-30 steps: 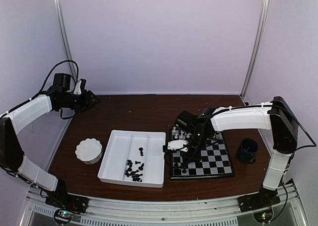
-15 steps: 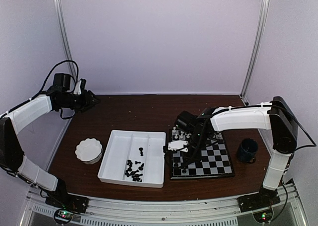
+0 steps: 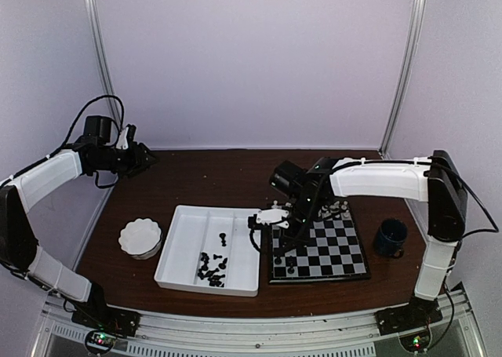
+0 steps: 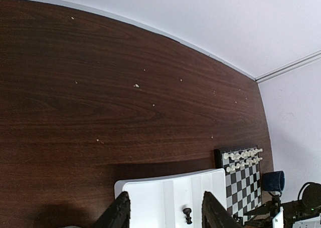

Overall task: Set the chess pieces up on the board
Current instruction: Pick up the bishop at h7, then place the bishop on f8, then pick up the storage box, then pick up the chess pile at the center of the board.

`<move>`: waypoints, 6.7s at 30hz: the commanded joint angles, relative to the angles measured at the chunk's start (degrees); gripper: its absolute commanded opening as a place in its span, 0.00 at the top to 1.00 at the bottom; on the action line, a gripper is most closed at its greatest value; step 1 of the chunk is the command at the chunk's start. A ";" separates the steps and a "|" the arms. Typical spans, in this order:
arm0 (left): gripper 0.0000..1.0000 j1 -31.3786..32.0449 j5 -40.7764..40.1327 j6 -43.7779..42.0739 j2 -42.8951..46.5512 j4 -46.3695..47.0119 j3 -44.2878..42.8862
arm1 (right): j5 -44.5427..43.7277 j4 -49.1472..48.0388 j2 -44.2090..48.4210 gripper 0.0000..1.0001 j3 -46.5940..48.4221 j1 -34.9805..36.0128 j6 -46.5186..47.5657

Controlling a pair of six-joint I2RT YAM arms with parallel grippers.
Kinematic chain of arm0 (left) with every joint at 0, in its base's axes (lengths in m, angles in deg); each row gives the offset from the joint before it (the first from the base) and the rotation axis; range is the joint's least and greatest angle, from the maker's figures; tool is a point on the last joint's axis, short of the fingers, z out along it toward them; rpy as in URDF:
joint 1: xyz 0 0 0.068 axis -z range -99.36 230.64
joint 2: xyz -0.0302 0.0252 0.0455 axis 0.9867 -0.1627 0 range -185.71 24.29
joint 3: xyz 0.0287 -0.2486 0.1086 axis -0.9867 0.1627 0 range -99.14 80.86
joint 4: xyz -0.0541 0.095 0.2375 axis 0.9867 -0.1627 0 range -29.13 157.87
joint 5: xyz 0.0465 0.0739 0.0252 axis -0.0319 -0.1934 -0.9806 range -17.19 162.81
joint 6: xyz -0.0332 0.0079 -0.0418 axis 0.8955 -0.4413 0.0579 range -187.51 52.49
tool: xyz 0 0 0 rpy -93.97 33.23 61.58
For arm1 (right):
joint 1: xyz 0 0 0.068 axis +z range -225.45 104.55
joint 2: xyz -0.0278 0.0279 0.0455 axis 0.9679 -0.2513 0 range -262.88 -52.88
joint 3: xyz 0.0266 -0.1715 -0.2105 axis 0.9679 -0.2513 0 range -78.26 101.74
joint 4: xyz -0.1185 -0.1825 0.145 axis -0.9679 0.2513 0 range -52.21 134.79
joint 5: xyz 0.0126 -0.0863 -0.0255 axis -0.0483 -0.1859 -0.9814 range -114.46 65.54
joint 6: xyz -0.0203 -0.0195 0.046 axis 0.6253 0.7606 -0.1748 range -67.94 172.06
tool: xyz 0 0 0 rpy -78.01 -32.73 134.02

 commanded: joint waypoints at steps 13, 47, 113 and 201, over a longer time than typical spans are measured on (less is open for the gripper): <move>0.51 -0.28 0.36 -0.19 0.27 1.62 -1.69 | 1.51 2.08 -5.97 0.82 4.25 1.82 0.13; 0.51 -0.35 0.01 -0.36 -0.18 1.46 -1.69 | -0.75 -0.84 11.33 0.94 -14.51 1.81 4.33; 0.51 -0.31 0.63 -0.72 1.01 0.45 -2.57 | 0.45 8.57 -30.87 0.77 43.47 13.94 1.01; 0.57 48.56 7.81 23.76 -10.63 36.94 2.27 | 10.62 -0.94 24.98 0.92 -7.48 -5.83 -3.73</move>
